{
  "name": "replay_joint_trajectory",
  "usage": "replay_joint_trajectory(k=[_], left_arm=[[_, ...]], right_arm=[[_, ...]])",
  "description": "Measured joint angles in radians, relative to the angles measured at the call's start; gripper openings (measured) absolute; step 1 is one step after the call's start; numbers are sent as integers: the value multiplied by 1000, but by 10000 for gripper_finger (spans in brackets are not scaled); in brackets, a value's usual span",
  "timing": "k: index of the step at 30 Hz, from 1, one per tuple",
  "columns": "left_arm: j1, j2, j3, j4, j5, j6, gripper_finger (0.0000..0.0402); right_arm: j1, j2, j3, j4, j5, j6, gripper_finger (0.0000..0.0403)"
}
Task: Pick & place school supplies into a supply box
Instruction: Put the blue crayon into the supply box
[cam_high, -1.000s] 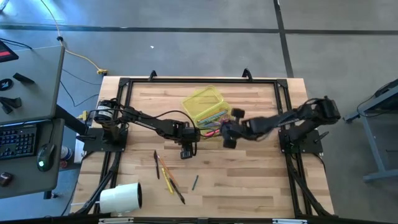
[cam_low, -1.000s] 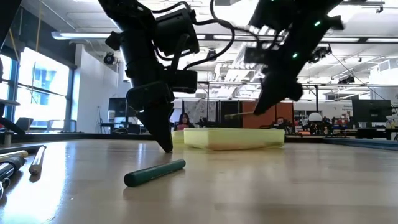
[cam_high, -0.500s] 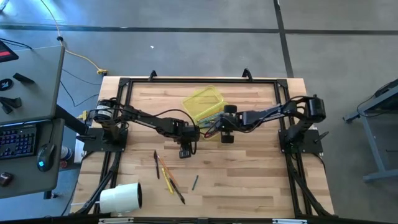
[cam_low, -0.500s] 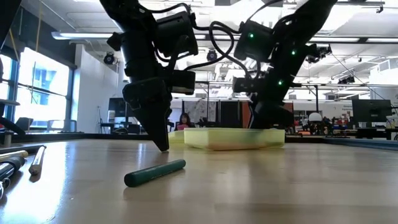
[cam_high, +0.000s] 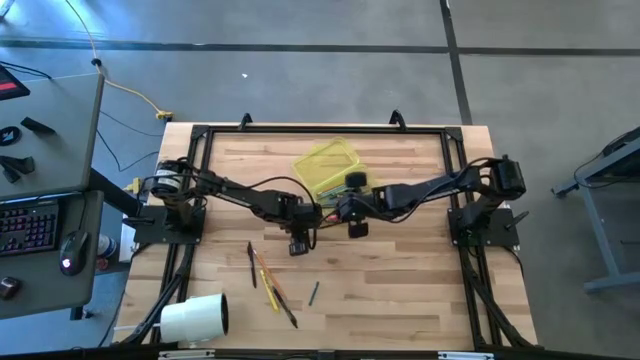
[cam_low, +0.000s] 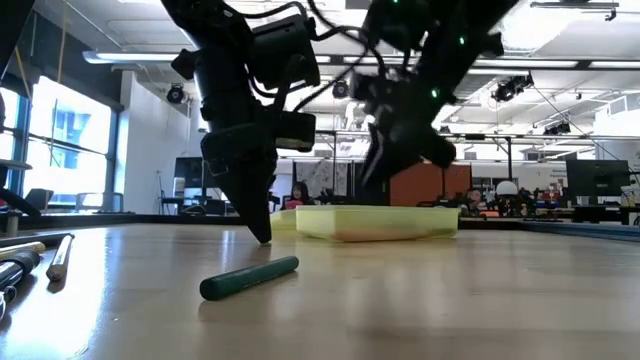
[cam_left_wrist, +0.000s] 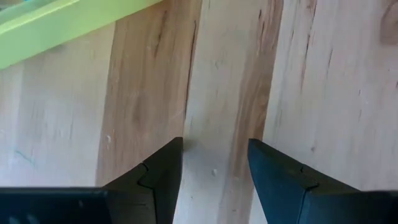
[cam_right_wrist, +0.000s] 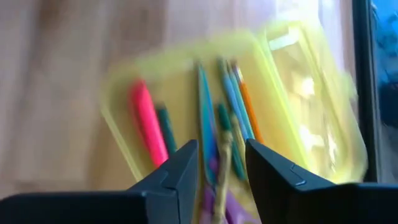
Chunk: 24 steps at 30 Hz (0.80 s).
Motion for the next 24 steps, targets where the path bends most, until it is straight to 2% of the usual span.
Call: replay_joint_trajectory(k=[7,9,13,18,21,24], left_arm=[[0,-1,5,-66,36,-36,214],[1,-3,7,-136,72,-37,214],[0,-28,2,-265,69,-74,214],[-5,-113,-4,-321,67,-85,214],[-23,-189,-3,-368,33,-96,214],[-51,-274,-2,-410,-1,-104,214]], right_arm=[[63,-2,34,7,-293,-75,106],[72,-2,24,7,-346,-74,100],[97,-2,8,43,-419,-86,89],[117,3,-33,255,-539,-108,79],[120,26,-60,400,-660,-108,81],[120,75,-65,518,-718,-111,92]])
